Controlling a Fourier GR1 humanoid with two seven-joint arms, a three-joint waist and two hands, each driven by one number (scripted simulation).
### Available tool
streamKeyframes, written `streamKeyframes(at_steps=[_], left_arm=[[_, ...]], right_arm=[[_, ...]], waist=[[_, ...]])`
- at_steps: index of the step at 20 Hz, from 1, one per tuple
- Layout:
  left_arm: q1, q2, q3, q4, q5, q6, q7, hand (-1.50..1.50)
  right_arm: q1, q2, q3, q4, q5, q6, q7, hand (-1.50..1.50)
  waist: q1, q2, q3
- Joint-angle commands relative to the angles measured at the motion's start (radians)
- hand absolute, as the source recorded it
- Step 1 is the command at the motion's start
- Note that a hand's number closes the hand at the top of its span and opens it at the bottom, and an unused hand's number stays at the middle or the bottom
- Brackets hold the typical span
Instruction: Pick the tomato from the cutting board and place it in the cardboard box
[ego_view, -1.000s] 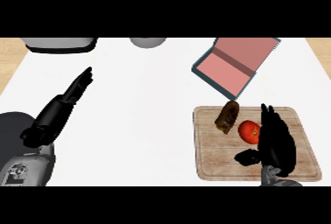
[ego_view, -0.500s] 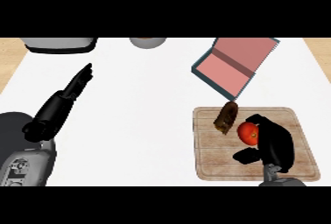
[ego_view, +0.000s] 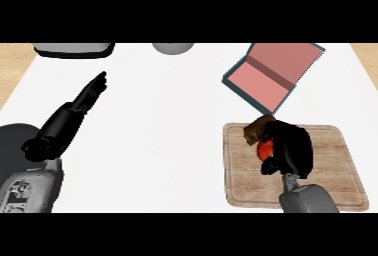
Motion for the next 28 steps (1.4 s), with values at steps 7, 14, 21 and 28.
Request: streamKeyframes(at_steps=[7, 14, 21, 28], left_arm=[[-0.058, -0.045, -0.076, 0.008, -0.028, -0.007, 0.003, 0.00], [-0.073, -0.032, -0.026, 0.061, -0.033, 0.019, 0.019, 0.00], [-0.031, -0.001, -0.002, 0.007, -0.012, -0.003, -0.011, 0.00], [0.004, 0.001, 0.003, -0.015, -0.013, -0.005, -0.001, 0.00]], right_arm=[[-0.520, 0.116, 0.212, 0.270, -0.172, 0.219, -0.221, 1.50], [-0.878, 0.117, 0.254, 0.451, -0.301, 0.148, -0.179, 1.50], [-0.945, 0.118, 0.104, 0.485, -0.332, -0.085, 0.074, 1.50], [-1.005, 0.033, -0.067, 0.577, -0.305, -0.146, 0.076, 1.50]], waist=[[0.094, 0.026, 0.012], [0.039, 0.013, 0.010], [0.022, 0.008, 0.010], [-0.007, 0.004, 0.011]])
